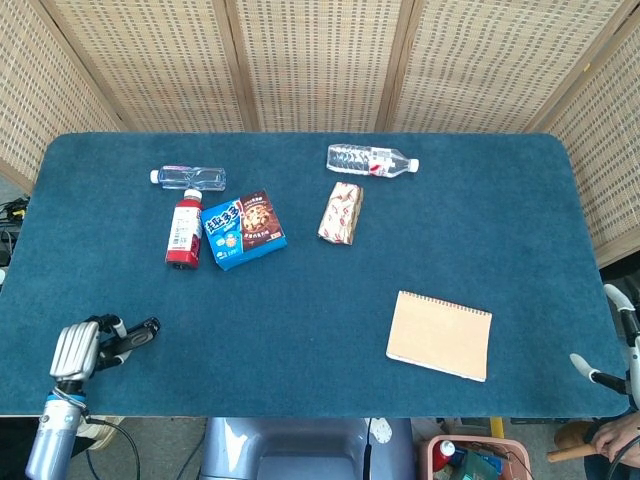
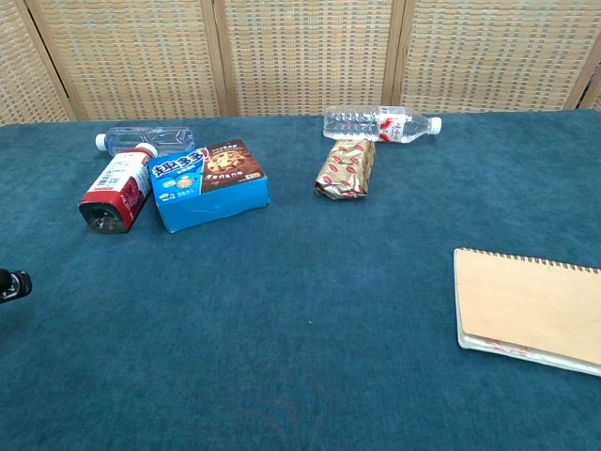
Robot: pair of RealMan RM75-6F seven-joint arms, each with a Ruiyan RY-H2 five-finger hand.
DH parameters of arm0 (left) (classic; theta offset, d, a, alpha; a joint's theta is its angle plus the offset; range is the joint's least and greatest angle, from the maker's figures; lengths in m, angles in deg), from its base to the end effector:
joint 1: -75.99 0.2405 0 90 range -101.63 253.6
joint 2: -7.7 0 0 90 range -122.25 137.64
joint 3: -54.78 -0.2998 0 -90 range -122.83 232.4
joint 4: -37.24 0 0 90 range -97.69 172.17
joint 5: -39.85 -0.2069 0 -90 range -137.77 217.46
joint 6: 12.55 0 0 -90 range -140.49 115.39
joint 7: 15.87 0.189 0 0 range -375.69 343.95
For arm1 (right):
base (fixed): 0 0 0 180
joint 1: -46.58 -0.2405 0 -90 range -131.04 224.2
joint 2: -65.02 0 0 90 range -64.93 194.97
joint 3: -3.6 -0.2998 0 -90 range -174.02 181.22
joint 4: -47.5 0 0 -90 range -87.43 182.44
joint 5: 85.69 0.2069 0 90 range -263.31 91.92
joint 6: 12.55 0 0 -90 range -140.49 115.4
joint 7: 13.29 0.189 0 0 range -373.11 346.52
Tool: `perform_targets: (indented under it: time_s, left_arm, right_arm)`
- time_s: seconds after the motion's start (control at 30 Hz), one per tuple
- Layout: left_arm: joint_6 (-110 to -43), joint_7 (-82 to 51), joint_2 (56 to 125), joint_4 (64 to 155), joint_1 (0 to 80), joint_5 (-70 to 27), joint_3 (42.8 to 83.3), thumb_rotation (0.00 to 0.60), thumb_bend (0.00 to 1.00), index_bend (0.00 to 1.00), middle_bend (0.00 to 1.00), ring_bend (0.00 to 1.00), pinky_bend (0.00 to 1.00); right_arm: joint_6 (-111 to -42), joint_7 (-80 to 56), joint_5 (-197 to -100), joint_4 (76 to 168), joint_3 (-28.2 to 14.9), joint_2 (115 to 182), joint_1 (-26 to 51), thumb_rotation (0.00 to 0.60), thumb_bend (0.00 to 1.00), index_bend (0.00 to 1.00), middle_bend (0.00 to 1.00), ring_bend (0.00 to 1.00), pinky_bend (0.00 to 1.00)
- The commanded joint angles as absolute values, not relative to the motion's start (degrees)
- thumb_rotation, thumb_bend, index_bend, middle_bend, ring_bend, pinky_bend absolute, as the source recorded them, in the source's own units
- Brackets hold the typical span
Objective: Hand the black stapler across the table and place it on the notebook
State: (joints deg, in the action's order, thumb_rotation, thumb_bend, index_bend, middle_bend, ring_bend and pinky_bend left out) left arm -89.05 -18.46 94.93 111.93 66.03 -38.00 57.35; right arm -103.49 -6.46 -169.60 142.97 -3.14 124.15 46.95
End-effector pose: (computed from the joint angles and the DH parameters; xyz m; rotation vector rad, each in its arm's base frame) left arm -0.3746 0.2586 0.0366 -1.3481 -1.1494 -0.9033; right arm -0.3522 -0.2084 0.2390 1.1881 -0.8942 1.0006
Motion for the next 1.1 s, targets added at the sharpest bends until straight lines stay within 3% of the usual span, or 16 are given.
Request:
perform_targets:
  time_s: [0.03,0.33,0.47,0.77,0.93,1.1]
  left_arm:
    - [-87.6,-17.6,93.1,115.4,63.2,-39.8,58.9,0.600,0.42,0.62,0.57,0.46,0.57]
    - [-72.5,-14.6,92.8,122.1,48.3,-40.6,66.0,0.600,0.42,0.62,0.57,0.46,0.57]
    - [-63.3,-13.9,96.4,119.4,40.5,-37.1,69.5,0.600,0.42,0.62,0.57,0.46,0.57]
    - [-48.7,-12.5,106.3,108.4,27.0,-31.1,72.8,0.600,0.42,0.62,0.57,0.46,0.56]
    - [-43.7,-11.8,110.2,103.1,21.6,-29.1,73.2,0.600,0.42,0.62,0.57,0.46,0.56]
    - [-43.6,-10.6,112.9,100.3,18.8,-29.4,72.8,0.600,0.42,0.62,0.57,0.46,0.52]
  right_arm:
    - [-103.4,-6.5,-169.5,143.0,-3.2,124.1,47.0,0.600,0.06,0.00,0.00,0.00,0.00]
    - [-102.9,-7.3,-168.1,143.1,-3.7,124.1,46.8,0.600,0.06,0.00,0.00,0.00,0.00]
    - [-101.9,-7.5,-166.3,142.9,-4.1,124.1,46.6,0.600,0.06,0.00,0.00,0.00,0.00]
    - [-99.7,-7.4,-162.4,141.7,-5.2,124.0,46.2,0.600,0.06,0.00,0.00,0.00,0.00]
    - [-99.1,-7.8,-160.9,141.4,-5.4,124.2,46.3,0.600,0.06,0.00,0.00,0.00,0.00]
    - [-98.8,-8.0,-159.8,141.1,-5.6,124.3,46.5,0.600,0.06,0.00,0.00,0.00,0.00]
